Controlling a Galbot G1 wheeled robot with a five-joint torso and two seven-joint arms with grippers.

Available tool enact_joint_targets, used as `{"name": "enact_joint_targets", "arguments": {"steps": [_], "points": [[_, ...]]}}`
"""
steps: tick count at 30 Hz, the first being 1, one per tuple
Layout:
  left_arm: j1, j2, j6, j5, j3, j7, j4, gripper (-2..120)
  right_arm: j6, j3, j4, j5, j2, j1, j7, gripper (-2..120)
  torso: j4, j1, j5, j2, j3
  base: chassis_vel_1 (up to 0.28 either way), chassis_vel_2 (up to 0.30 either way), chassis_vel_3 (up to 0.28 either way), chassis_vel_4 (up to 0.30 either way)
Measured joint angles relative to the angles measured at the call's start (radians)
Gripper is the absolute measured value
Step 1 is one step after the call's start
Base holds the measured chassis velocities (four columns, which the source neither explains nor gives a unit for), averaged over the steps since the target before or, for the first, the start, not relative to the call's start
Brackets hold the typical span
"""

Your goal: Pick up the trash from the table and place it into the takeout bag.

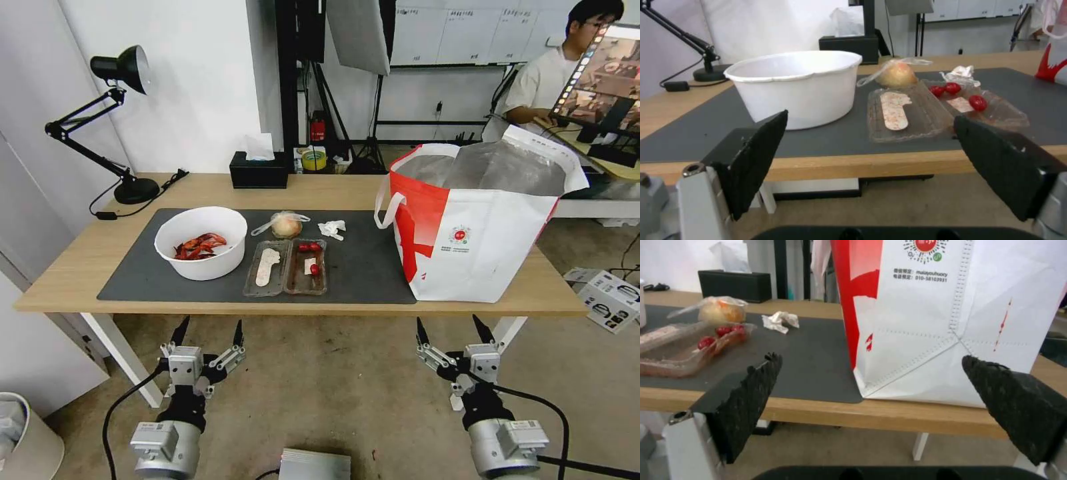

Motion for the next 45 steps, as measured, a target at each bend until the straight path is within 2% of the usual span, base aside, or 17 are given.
{"name": "enact_joint_targets", "arguments": {"steps": [18, 20, 21, 22, 23, 24, 27, 28, 30, 45], "points": [[0.000, 0.000, 0.000, 0.000, 0.000, 0.000, 0.000, 100, 0.000, 0.000, 0.000, 0.000, 0.000, 0.000, 0.000, 100, 0.0000, 0.000, 0.0000, 0.000, 0.000, 0.000, 0.000, 0.000, 0.000], [0.010, -0.026, 0.017, -0.060, 0.028, -0.052, -0.003, 100, -0.005, 0.000, 0.000, 0.003, -0.005, 0.003, 0.000, 100, 0.0000, 0.000, -0.0003, 0.000, 0.000, 0.000, 0.000, 0.000, 0.000], [0.010, -0.026, 0.017, -0.060, 0.028, -0.052, -0.003, 100, -0.005, 0.000, 0.000, 0.003, -0.005, 0.003, 0.000, 100, 0.0000, 0.000, -0.0003, 0.000, 0.000, 0.000, 0.000, 0.000, 0.000], [0.015, -0.049, 0.026, -0.086, 0.042, -0.075, -0.006, 100, -0.021, 0.000, -0.001, 0.011, -0.022, 0.012, -0.001, 100, -0.0004, 0.000, 0.0003, 0.000, 0.000, 0.000, 0.000, 0.000, 0.000], [0.016, -0.057, 0.027, -0.092, 0.047, -0.077, -0.009, 100, -0.054, 0.000, -0.003, 0.029, -0.055, 0.032, -0.004, 100, -0.0004, 0.000, 0.0002, 0.000, 0.000, 0.000, 0.000, 0.000, 0.000], [0.016, -0.057, 0.027, -0.092, 0.047, -0.077, -0.009, 100, -0.054, 0.000, -0.003, 0.029, -0.055, 0.032, -0.004, 100, -0.0004, 0.000, 0.0002, 0.000, 0.000, 0.000, 0.000, 0.000, 0.000], [0.019, -0.069, 0.004, -0.097, 0.053, -0.072, -0.006, 100, -0.176, 0.000, -0.011, 0.096, -0.174, 0.107, -0.020, 100, -0.0001, 0.000, 0.0004, 0.000, 0.000, 0.000, 0.000, 0.000, 0.000], [0.019, -0.069, 0.004, -0.097, 0.053, -0.072, -0.006, 100, -0.176, 0.000, -0.011, 0.096, -0.174, 0.107, -0.020, 100, -0.0001, 0.000, 0.0004, 0.000, 0.000, 0.000, 0.000, 0.000, 0.000], [0.021, -0.073, -0.025, -0.098, 0.054, -0.070, -0.003, 100, -0.244, 0.001, -0.016, 0.137, -0.247, 0.155, -0.030, 100, 0.0005, 0.000, 0.0001, 0.000, 0.000, 0.000, 0.000, 0.000, 0.000], [0.023, -0.073, -0.053, -0.100, 0.049, -0.050, 0.005, 100, -0.250, -0.017, -0.027, 0.139, -0.248, 0.164, -0.035, 100, -0.0001, 0.000, 0.0000, 0.000, 0.000, 0.000, 0.000, 0.000, 0.000]]}}
